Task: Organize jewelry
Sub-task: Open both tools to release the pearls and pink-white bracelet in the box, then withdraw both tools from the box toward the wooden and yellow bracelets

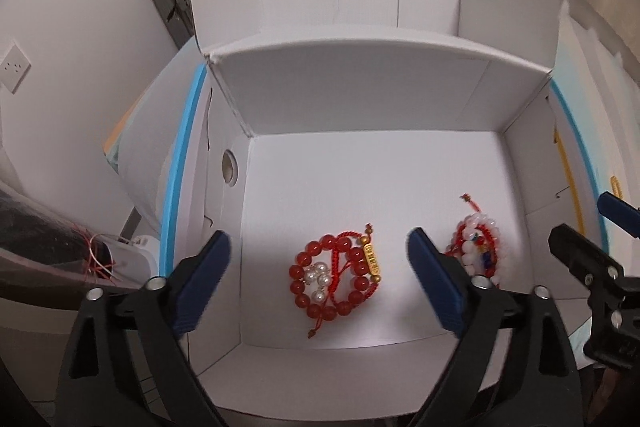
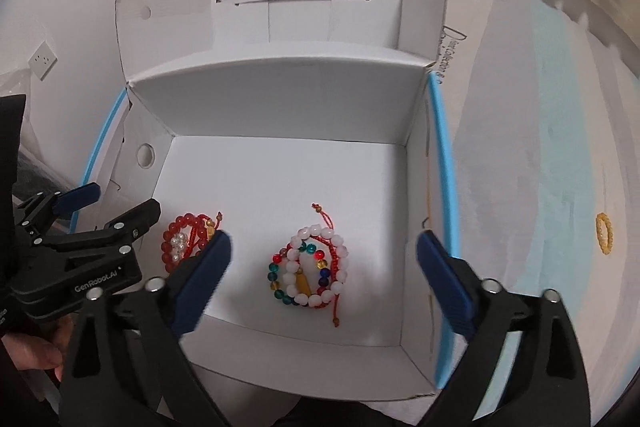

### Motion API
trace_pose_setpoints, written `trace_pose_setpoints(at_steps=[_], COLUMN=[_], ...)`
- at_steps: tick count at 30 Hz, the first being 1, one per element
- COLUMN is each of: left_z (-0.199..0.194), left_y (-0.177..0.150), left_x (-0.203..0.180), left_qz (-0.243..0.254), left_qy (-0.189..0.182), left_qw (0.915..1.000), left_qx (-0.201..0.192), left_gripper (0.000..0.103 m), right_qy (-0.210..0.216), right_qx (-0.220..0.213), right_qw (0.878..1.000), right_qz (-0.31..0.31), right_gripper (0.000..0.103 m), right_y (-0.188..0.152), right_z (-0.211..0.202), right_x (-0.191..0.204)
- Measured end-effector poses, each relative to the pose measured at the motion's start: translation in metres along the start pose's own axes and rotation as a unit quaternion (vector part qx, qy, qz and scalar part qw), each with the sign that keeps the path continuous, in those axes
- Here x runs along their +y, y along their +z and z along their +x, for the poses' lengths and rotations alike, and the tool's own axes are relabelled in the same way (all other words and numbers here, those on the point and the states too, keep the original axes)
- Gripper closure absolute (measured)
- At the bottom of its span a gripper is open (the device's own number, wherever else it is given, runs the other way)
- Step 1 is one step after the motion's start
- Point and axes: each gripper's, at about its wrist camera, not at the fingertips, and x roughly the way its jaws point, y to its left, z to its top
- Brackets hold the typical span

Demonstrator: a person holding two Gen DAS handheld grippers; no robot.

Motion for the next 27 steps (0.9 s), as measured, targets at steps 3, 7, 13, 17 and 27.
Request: trace_pose_setpoints(at_steps=[3, 7, 13, 17, 27], left_z=[-0.008, -0.016, -0.028, -0.036, -0.046], left_y=[0.002, 0.003, 0.003, 0.006, 0.006], left_x=[-0.006, -0.015, -0.038, -0.056, -0.128], left_qz=[-0.003, 0.000, 0.013, 0.020, 0.063], left_qy=[-0.006, -0.010, -0.014, -0.020, -0.050], left_qw=[1.0000, 0.9999, 0.9996, 0.9991, 0.9960], left_qx=[-0.006, -0.011, -0.021, -0.030, -0.039], left_gripper=[0.006, 0.006, 0.006, 0.006, 0.006], right_qy=[-0.002, -0.003, -0.012, -0.021, -0.052], right_qx=[-0.009, -0.011, -0.025, -0.034, -0.045], right_qw=[1.000, 1.000, 0.999, 0.998, 0.994], right_qz=[0.006, 0.018, 0.032, 0.045, 0.085], right_gripper=[0.008, 0.008, 0.007, 0.007, 0.007], right_y=[0.000, -0.002, -0.008, -0.012, -0.025], right_z=[-0.008, -0.015, -0.031, -0.041, -0.064], right_x=[-0.008, -0.021, -0.043, -0.062, -0.132])
